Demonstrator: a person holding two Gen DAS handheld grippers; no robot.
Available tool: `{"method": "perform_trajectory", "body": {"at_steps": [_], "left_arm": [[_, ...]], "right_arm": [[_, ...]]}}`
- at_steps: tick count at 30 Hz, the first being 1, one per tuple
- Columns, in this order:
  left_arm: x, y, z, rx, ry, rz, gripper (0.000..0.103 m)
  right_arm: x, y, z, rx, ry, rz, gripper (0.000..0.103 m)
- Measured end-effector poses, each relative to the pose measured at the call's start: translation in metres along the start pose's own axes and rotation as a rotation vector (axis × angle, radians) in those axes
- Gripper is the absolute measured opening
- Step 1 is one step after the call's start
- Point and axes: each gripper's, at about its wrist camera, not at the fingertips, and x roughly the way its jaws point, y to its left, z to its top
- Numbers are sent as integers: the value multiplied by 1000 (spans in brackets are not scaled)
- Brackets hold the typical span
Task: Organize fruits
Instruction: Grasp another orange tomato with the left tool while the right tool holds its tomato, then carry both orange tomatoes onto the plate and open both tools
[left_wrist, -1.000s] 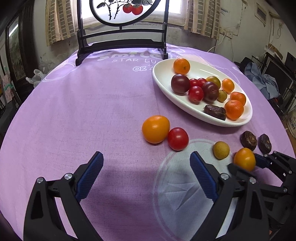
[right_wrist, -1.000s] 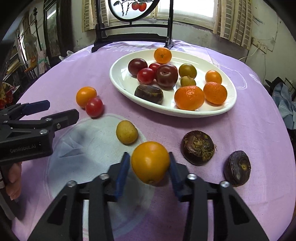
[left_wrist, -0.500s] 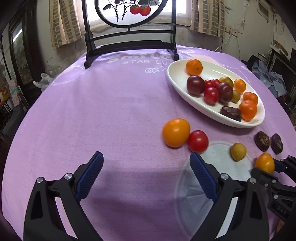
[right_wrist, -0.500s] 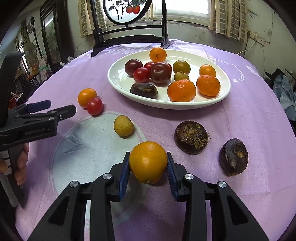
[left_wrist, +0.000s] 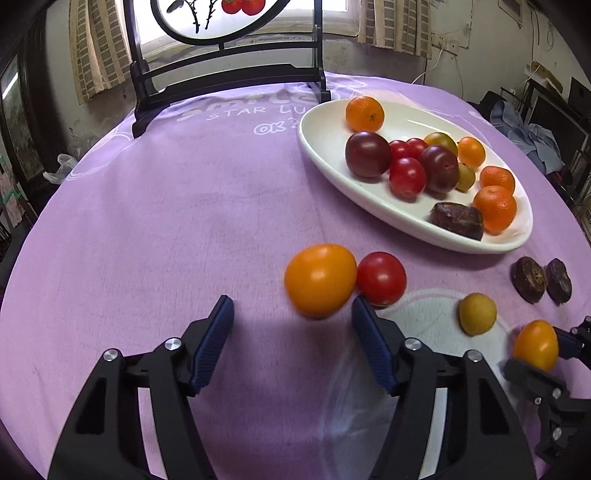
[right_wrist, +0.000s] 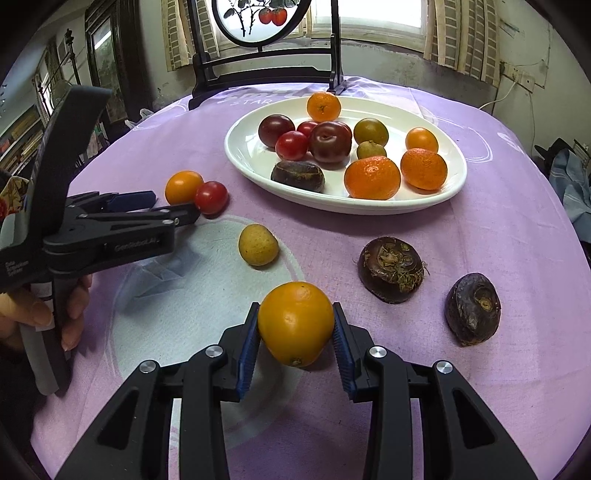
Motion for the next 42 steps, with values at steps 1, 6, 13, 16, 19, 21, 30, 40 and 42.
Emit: {"method": "perform_trajectory", "body": {"at_steps": [1, 6, 13, 16, 19, 21, 30, 40, 42], "left_arm": [[2, -1, 2, 3, 1, -2, 63], [4, -12, 9, 53, -19, -35, 35], [-12, -13, 2, 49, -14, -40, 35], [-30, -14, 2, 52, -54, -50, 35], [-50, -16, 4, 55, -97, -62, 35], [-61, -17, 8, 64, -123, -73, 35], [-71, -29, 47, 61, -152, -120, 35], [-18, -48, 87, 42, -85, -96, 35], [-10, -49, 89, 41, -72, -91, 35]], "right_arm": [[0, 0, 0, -1, 0, 0, 38], [1, -1, 1, 0, 6, 0, 38], [-8, 0, 1, -1, -33, -9, 38], [-13, -2, 1, 8, -54, -6, 38], [-22, -6, 3, 28, -93, 4, 38], [-31, -9, 6, 44, -130, 5, 37], [-57, -16, 41, 9, -236, -43, 37], [-22, -30, 93, -3, -220, -79, 38], [-13, -33, 98, 5, -208, -83, 38]]}}
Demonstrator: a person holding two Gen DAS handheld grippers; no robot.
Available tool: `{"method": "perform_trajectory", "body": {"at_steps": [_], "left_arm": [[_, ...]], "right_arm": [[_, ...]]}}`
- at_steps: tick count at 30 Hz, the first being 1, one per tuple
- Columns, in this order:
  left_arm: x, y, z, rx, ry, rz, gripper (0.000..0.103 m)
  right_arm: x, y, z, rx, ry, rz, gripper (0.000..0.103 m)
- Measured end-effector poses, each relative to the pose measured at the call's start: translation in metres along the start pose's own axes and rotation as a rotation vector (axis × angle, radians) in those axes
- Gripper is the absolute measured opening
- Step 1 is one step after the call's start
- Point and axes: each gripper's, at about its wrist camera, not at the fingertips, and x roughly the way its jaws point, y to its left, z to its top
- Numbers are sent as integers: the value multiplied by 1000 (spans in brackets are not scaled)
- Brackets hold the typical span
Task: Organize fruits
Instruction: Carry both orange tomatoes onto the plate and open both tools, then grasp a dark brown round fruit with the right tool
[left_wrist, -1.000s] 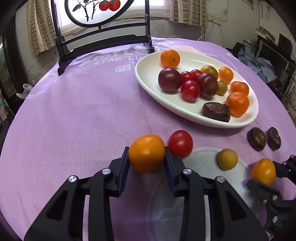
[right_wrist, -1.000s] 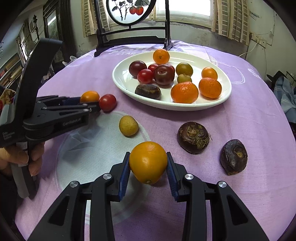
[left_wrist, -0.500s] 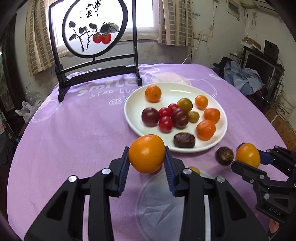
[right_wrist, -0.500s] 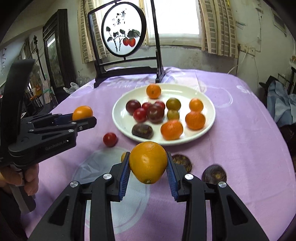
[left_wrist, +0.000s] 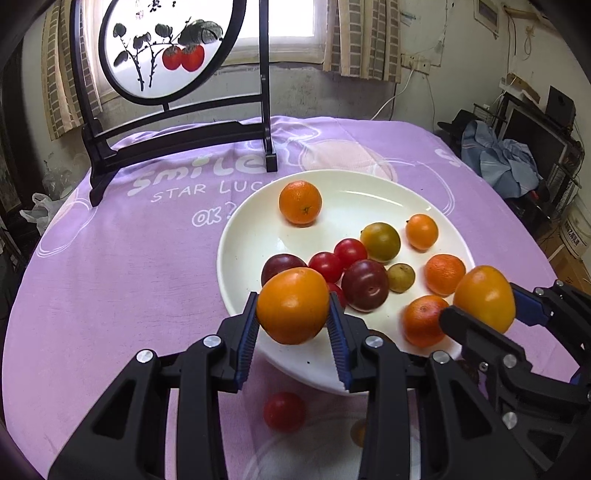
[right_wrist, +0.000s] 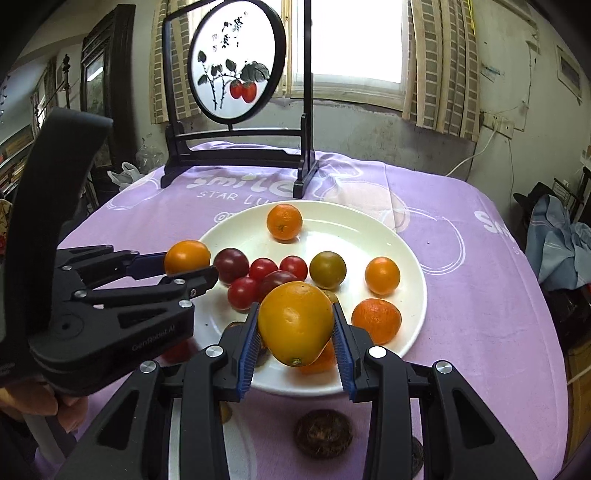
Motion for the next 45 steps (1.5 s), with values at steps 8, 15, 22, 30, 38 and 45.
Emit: {"method": "perform_trajectory", "body": {"at_steps": [8, 15, 22, 30, 38, 45], "left_arm": [[14, -4, 3, -7, 10, 9, 47], [-2, 4, -4, -40, -20, 37, 66], [-27, 14, -28, -55, -43, 66, 81], [-44, 9, -69, -36, -4, 37, 85], [-47, 3, -103, -68, 36, -7, 89], [-40, 2, -117, -63, 63, -39, 89]], "right_arm": [[22, -10, -3, 44, 13, -26, 52], [12, -16, -11, 53, -2, -26, 55], [-13, -29, -27, 85, 0, -18, 56], [-50, -41, -66, 93, -2, -53, 56], [-54, -41, -105, 105, 75, -52, 56], [-42, -45, -116, 138, 147, -95, 56]]}}
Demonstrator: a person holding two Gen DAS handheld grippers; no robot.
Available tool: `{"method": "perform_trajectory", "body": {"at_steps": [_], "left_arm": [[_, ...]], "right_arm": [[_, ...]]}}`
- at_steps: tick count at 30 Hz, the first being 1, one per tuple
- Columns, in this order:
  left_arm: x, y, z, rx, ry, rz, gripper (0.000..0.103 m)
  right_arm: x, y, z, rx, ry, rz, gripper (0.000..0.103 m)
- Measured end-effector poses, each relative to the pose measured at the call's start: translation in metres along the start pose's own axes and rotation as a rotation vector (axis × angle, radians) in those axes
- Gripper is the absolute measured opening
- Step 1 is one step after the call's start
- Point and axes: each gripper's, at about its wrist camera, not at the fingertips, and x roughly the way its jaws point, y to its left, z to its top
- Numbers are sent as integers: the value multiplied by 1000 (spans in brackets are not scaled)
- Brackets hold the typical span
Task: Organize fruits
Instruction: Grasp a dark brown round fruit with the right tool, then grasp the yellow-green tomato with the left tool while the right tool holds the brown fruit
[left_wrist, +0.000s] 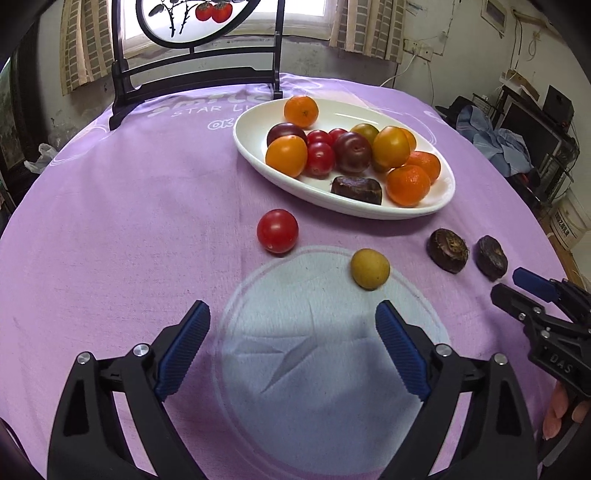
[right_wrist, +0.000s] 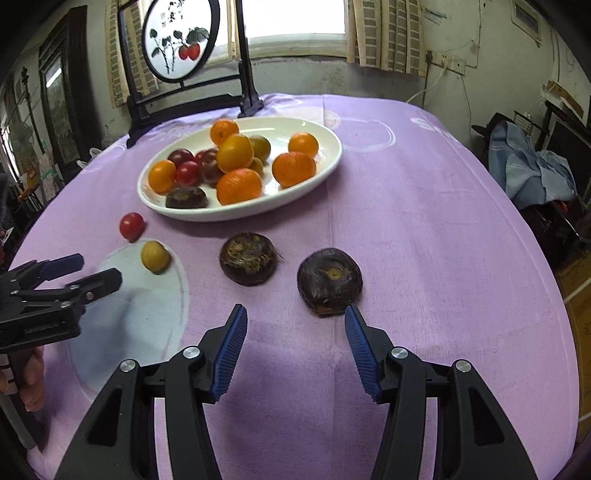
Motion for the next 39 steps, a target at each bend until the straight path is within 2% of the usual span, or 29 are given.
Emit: {"method": "perform_trajectory", "body": {"at_steps": [6, 14, 15, 16, 17, 22, 26, 30, 34, 37, 39], "left_arm": [[2, -3, -3, 24, 4, -3, 90], [5, -1, -2, 18, 17, -7, 90], [5, -1, -2, 16, 18, -7, 90], [6, -1, -2, 14, 19, -5, 90], [7, 0, -2, 12, 21, -2, 90], [11, -3, -4, 22, 31, 2, 90], [14, -14, -7, 78, 35, 19, 90], [17, -20, -6, 70, 48, 22, 90], [21, -33, -2, 109, 54, 43, 86], [25, -41, 5, 99, 62, 38, 78], [29, -45, 11, 75, 73, 36, 76]], "right_arm": [[18, 1, 1, -2, 56, -28, 56], [32, -2, 17, -11, 68, -58, 58], [34, -3, 19, -10, 66, -64, 55], [35, -6, 21, 9, 61, -77, 43], [34, -9, 22, 30, 57, -80, 43], [25, -10, 18, 57, 22, -12, 43], [15, -4, 14, 45, -6, 35, 43], [8, -1, 11, 32, -15, 74, 43], [0, 4, 10, 6, -29, 94, 43], [-7, 6, 9, -7, -46, 112, 43], [-11, 7, 9, -6, -52, 125, 43]]}}
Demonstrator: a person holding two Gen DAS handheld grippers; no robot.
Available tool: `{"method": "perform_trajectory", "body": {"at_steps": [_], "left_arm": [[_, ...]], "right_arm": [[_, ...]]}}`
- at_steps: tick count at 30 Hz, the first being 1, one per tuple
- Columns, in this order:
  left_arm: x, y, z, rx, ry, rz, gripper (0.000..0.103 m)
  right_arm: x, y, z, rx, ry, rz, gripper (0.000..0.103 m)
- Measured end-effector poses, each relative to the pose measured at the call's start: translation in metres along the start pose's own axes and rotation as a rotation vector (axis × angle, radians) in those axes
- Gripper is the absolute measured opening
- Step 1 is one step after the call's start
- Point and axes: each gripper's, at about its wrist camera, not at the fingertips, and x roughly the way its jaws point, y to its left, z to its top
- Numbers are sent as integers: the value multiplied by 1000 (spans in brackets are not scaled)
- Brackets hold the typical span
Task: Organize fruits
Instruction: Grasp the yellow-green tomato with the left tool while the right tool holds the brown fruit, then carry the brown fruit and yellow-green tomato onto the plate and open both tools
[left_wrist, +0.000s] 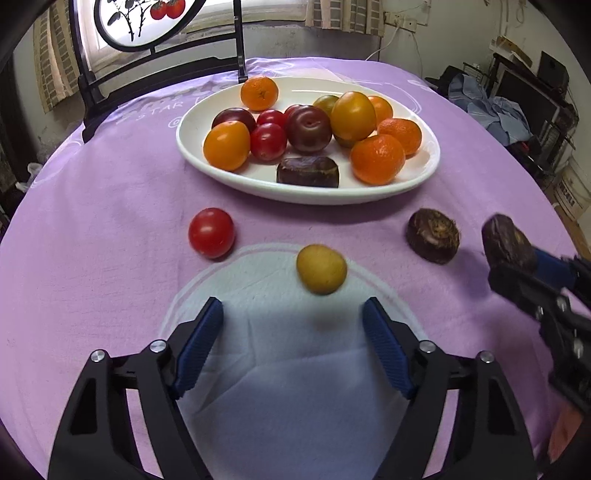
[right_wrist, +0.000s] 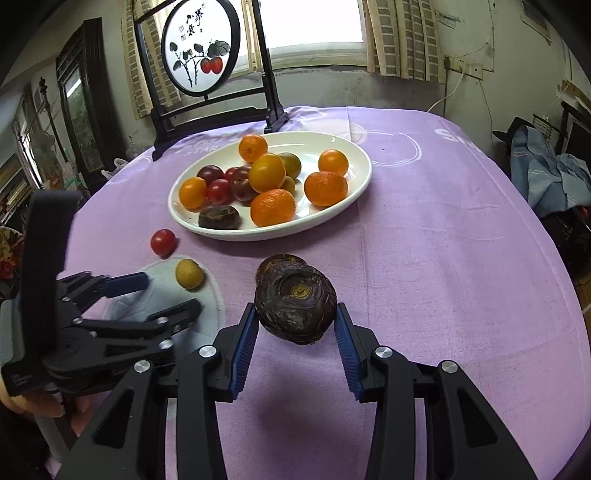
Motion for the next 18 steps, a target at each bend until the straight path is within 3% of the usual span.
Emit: {"method": "perform_trajectory", "body": {"at_steps": [6, 10, 15, 18], "left_arm": [[4, -15, 9, 32, -51, 27, 56], [1, -22, 7, 79, -72, -20, 26], [-8, -21, 2, 77, -77, 5, 26], [-19, -15, 0, 65, -91, -17, 25]], "right_arm": [[-3, 0, 0, -2, -5, 11, 43], [1, 0, -1, -7, 4, 5, 43], [2, 1, -1, -13, 0, -3, 43], [1, 2, -1, -19, -19, -10, 43]]}}
